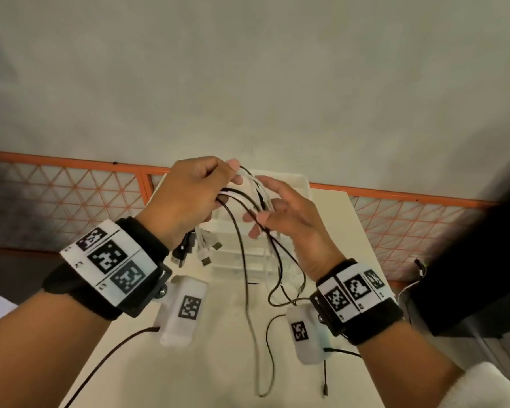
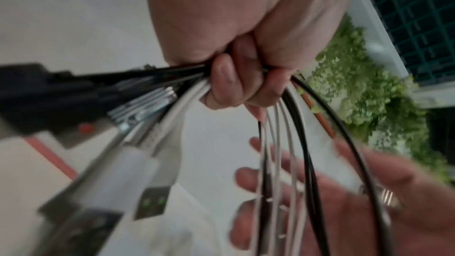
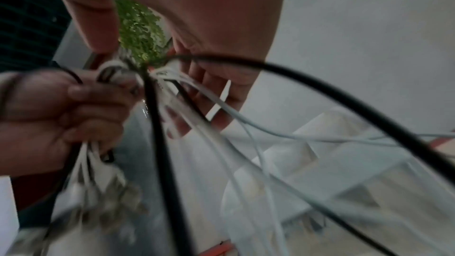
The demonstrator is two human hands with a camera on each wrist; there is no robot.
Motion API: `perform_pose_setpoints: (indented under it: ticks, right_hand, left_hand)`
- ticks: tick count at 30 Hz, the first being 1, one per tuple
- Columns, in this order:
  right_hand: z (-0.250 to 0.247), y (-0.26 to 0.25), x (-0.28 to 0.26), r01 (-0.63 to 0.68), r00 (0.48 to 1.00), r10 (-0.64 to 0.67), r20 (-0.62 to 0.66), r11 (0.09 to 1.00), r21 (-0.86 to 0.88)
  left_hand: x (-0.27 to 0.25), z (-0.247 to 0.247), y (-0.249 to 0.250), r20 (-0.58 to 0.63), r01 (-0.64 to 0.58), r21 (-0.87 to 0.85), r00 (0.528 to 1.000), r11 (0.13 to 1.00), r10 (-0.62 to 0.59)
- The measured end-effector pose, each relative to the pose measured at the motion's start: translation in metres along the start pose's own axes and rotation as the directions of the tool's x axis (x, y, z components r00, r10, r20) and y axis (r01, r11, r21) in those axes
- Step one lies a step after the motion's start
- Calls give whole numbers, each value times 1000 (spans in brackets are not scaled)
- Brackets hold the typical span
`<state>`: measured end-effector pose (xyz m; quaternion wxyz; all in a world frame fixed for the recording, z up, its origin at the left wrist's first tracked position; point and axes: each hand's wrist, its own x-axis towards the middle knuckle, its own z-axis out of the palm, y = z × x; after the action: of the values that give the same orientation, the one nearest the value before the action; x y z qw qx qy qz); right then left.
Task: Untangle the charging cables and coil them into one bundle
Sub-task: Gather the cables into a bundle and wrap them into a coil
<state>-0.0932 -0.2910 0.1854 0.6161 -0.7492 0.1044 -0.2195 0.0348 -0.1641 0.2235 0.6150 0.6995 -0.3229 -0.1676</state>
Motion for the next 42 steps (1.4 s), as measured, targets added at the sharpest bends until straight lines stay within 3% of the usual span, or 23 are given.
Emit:
perform_pose_setpoints:
  ticks: [3,6,9,12,16,18,19,22,24,26,28,30,33,35,39,42]
  right_hand:
    - [2,-5,-1,-6,994,22,103,988,-155]
    - [16,14,-3,14,988,54,148,907,-421]
    - [9,49,-6,-135,990,132,-39,875,-465]
    - [-23,71,-4,-315,935,164,-315,793,-521]
    - [-67,57,2,-307,839,-30,-544,798,-518]
    - [-81,47,6,-291,781,-73,-621,837,-464]
    - [-84,43,7,-281,777,-68,-626,852,-442]
    - [-86,32,9,-252,779,-83,-621,866,-432]
    - [-84,24,10,-228,785,-109,-610,864,-449]
    - [-78,16,10,-209,844,-66,-532,874,-440]
    - [-71,12,9,-211,901,15,-433,888,-410]
    - [-61,9,10,-206,928,56,-370,901,-382]
    - [-46,6,14,-181,953,69,-294,910,-373]
    - [-39,5,16,-167,961,55,-271,897,-409]
    - [-49,15,14,-98,937,-54,-345,908,-408]
    - [-65,50,-6,-174,940,20,-341,888,-426]
  left_hand:
    - [-1,2,-7,-28,-22,165,999,986,27]
    - [0,6,-13,-49,21,29,999,999,-19]
    - [5,-2,-11,-41,95,-197,994,976,-105]
    - [6,-20,-20,-58,139,-215,986,967,-155]
    - [-2,-30,-56,-137,280,-170,943,945,-304]
    - [-5,-30,-76,-145,329,-188,923,926,-357]
    - [-6,-29,-85,-133,352,-195,915,915,-381]
    - [-11,-24,-113,5,472,-205,876,857,-482]
    - [-21,-20,-127,156,585,-186,811,789,-564]
    - [-25,-19,-133,277,662,-132,739,738,-614]
    - [-24,-15,-128,363,667,-85,713,740,-600]
    - [-16,-8,-109,440,565,-2,741,825,-507]
    - [-10,16,-58,573,287,128,760,949,-307]
    - [-11,33,-28,592,169,99,782,981,-195]
    - [-8,49,2,405,157,-64,907,986,-118]
    - [0,36,14,283,153,-163,954,975,-103]
